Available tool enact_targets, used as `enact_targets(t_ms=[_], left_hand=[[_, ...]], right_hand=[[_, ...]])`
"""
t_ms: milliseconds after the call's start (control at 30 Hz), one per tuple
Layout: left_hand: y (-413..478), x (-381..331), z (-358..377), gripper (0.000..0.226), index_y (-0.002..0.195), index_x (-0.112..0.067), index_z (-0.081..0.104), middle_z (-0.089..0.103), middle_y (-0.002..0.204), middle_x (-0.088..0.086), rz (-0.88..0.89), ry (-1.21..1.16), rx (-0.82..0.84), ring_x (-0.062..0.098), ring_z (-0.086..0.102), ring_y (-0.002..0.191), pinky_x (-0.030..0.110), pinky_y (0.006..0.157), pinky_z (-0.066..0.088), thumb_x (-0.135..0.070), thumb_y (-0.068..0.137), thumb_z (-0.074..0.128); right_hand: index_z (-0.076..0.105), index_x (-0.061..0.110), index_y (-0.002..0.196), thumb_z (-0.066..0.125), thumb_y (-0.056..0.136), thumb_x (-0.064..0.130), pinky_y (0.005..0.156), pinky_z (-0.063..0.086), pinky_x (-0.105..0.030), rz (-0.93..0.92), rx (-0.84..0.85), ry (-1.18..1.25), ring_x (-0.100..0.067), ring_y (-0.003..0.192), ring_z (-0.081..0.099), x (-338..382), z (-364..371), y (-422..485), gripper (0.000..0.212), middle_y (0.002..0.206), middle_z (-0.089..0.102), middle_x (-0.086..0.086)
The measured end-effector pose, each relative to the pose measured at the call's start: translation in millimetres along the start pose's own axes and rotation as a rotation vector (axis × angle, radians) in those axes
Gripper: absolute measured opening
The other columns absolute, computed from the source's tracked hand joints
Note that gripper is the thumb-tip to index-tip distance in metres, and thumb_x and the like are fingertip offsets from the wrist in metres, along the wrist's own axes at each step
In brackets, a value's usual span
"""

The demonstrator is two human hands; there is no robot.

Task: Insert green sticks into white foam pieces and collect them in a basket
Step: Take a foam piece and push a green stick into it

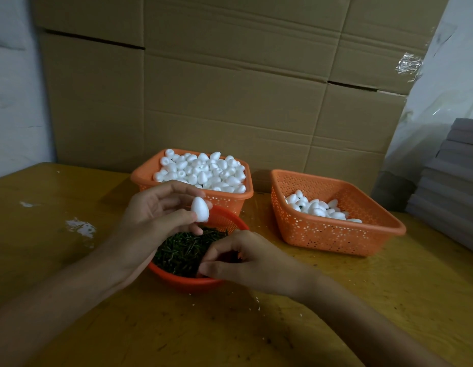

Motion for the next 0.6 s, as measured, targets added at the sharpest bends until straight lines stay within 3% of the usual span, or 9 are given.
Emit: enact_targets(t_ms=[67, 200, 400, 600], left_hand=[[0.0, -1.1, 1.0, 0.035, 0.093, -0.023, 0.079, 0.078, 0.104, 0.018, 0.009, -0.009, 0.0, 0.025, 0.075, 0.087, 0.026, 0.07, 0.061, 0.009, 0.09, 0.065], [0.4, -1.3, 2.4, 0.032, 0.095, -0.019, 0.078, 0.077, 0.104, 0.02, 0.008, -0.038, 0.002, 0.027, 0.076, 0.089, 0.027, 0.069, 0.061, 0.009, 0.091, 0.063], [1.9, 2.5, 0.1, 0.029, 0.102, -0.016, 0.078, 0.077, 0.107, 0.02, -0.006, -0.051, -0.001, 0.028, 0.076, 0.091, 0.027, 0.069, 0.062, 0.006, 0.092, 0.063], [2.8, 5.4, -1.4, 0.027, 0.103, -0.022, 0.08, 0.078, 0.108, 0.019, -0.024, -0.074, -0.012, 0.027, 0.077, 0.091, 0.026, 0.069, 0.061, -0.002, 0.09, 0.066]], right_hand=[[0.081, 0.019, 0.108, 0.068, 0.103, 0.03, 0.091, 0.055, -0.047, -0.024, 0.049, 0.031, -0.015, 0.092, 0.072, 1.3, 0.0, -1.5, 0.018, 0.098, 0.079, 0.005], [0.078, 0.008, 0.12, 0.067, 0.104, 0.016, 0.087, 0.047, -0.018, -0.064, 0.139, 0.105, 0.001, 0.097, 0.068, 5.0, -1.1, -5.9, 0.021, 0.1, 0.073, 0.02], [0.076, 0.004, 0.123, 0.073, 0.097, 0.005, 0.095, 0.049, -0.018, -0.093, 0.148, 0.149, -0.012, 0.107, 0.068, 5.8, -11.3, -10.3, 0.026, 0.112, 0.076, -0.006], [0.078, 0.006, 0.118, 0.074, 0.097, 0.009, 0.091, 0.045, -0.009, -0.08, 0.078, 0.218, 0.003, 0.101, 0.065, -0.5, -14.2, -8.5, 0.021, 0.101, 0.074, 0.016]])
Point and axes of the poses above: each hand's wrist, its own y-axis towards the middle knuckle, its own z-axis out of the palm, x = y × z, the point moved 10 cm from there along y, towards the middle knuckle
